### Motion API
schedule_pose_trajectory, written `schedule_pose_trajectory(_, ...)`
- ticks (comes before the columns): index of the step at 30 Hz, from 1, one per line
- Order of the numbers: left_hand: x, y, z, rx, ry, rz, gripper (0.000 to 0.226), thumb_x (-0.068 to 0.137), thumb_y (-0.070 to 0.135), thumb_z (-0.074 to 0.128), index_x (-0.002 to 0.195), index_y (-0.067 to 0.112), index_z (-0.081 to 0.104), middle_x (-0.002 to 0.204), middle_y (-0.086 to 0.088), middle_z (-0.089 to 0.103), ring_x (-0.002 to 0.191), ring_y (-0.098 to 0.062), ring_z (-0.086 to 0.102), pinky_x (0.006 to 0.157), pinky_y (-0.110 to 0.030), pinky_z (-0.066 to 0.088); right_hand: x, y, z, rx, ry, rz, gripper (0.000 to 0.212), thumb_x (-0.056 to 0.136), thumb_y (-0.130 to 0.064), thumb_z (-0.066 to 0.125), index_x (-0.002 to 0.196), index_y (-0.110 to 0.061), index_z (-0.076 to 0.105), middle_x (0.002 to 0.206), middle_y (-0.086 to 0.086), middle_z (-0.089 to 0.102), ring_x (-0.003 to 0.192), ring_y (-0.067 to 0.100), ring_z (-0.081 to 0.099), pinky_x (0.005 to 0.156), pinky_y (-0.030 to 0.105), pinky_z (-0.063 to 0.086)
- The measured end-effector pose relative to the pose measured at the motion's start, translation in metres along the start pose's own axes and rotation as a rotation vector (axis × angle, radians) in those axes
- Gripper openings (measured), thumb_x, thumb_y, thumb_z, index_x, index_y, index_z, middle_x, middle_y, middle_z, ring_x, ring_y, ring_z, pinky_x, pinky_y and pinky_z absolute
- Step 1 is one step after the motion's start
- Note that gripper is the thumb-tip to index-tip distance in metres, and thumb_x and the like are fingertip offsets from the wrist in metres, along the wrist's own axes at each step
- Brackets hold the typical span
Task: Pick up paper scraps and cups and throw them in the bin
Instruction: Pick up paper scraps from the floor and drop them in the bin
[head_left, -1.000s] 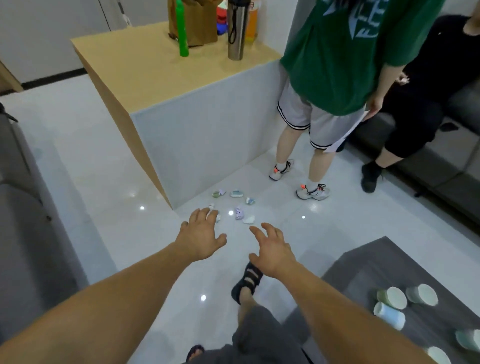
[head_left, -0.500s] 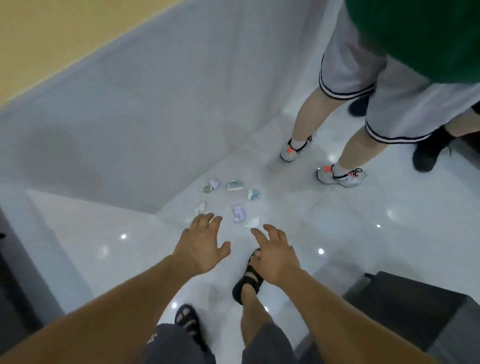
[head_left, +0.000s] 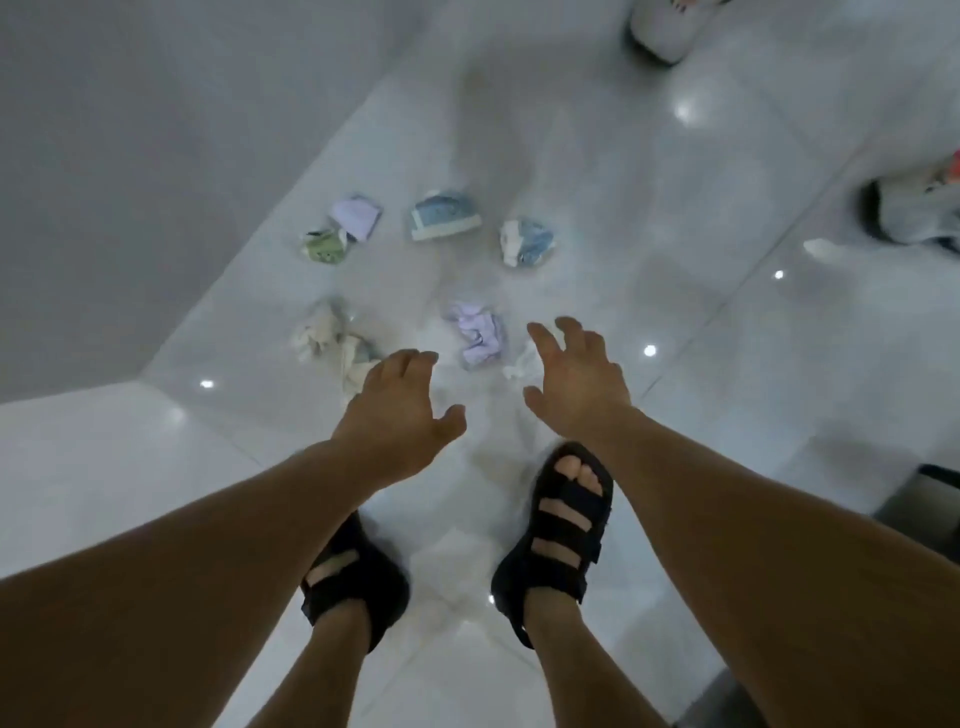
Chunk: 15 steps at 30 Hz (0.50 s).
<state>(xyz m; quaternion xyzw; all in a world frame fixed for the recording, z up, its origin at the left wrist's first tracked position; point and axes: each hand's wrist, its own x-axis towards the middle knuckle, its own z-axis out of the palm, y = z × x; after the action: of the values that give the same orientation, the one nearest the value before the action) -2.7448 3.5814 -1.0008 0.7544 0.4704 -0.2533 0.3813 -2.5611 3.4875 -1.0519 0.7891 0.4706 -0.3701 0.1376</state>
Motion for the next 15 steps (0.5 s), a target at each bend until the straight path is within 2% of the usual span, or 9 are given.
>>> schedule_pose_trajectory(3, 0.026, -0.023, 0.032, -0.04, -0.013, -0.021, 0.071, 0.09, 0.047, 0.055, 0.148, 0.018, 0.027, 0.153, -0.002, 0.027, 0.14, -0.021, 0.023, 0.109, -0.039, 0.028, 0.044, -0.002, 0.035, 0.007, 0.029, -0.002, 0.073, 0.089, -0.037, 0.061, 0.15, -0.029, 0.023, 0.155, 0.005, 0.015, 0.136, 0.031, 0.024, 0.095, 0.047, 0.042)
schedule_pose_trajectory(6, 0.032, -0.037, 0.048, -0.116, -0.018, -0.039, 0.07, 0.089, 0.047, 0.056, 0.147, 0.018, 0.03, 0.151, -0.002, 0.03, 0.139, -0.021, 0.028, 0.108, -0.039, 0.03, 0.055, -0.008, 0.058, 0.097, 0.129, 0.009, 0.05, 0.09, -0.018, 0.059, 0.138, -0.018, 0.046, 0.144, 0.011, 0.03, 0.125, 0.032, 0.035, 0.086, 0.04, 0.045)
schedule_pose_trajectory(8, 0.029, -0.037, 0.051, -0.198, -0.016, -0.068, 0.07, 0.088, 0.048, 0.057, 0.146, 0.017, 0.032, 0.149, -0.004, 0.035, 0.136, -0.021, 0.033, 0.107, -0.036, 0.031, 0.044, -0.015, 0.065, 0.251, 0.13, 0.056, 0.037, 0.09, -0.007, 0.053, 0.128, -0.009, 0.056, 0.133, 0.013, 0.041, 0.115, 0.031, 0.046, 0.086, 0.036, 0.044)
schedule_pose_trajectory(11, 0.023, -0.023, 0.04, -0.45, -0.027, -0.192, 0.067, 0.087, 0.049, 0.059, 0.143, 0.019, 0.038, 0.141, -0.004, 0.046, 0.124, -0.018, 0.048, 0.095, -0.024, 0.033, 0.009, -0.034, 0.056, 0.594, 0.097, 0.107, 0.036, 0.09, -0.007, 0.055, 0.125, -0.012, 0.057, 0.125, 0.007, 0.053, 0.109, 0.023, 0.054, 0.09, 0.026, 0.04)
schedule_pose_trajectory(15, 0.012, -0.002, 0.014, -0.777, -0.175, -0.259, 0.064, 0.082, 0.044, 0.068, 0.138, 0.027, 0.042, 0.124, 0.005, 0.056, 0.106, -0.014, 0.058, 0.089, -0.032, 0.048, -0.03, -0.065, 0.021, 0.927, 0.115, 0.075, 0.032, 0.09, -0.012, 0.061, 0.122, -0.018, 0.06, 0.109, -0.011, 0.062, 0.097, 0.005, 0.057, 0.085, 0.012, 0.043)
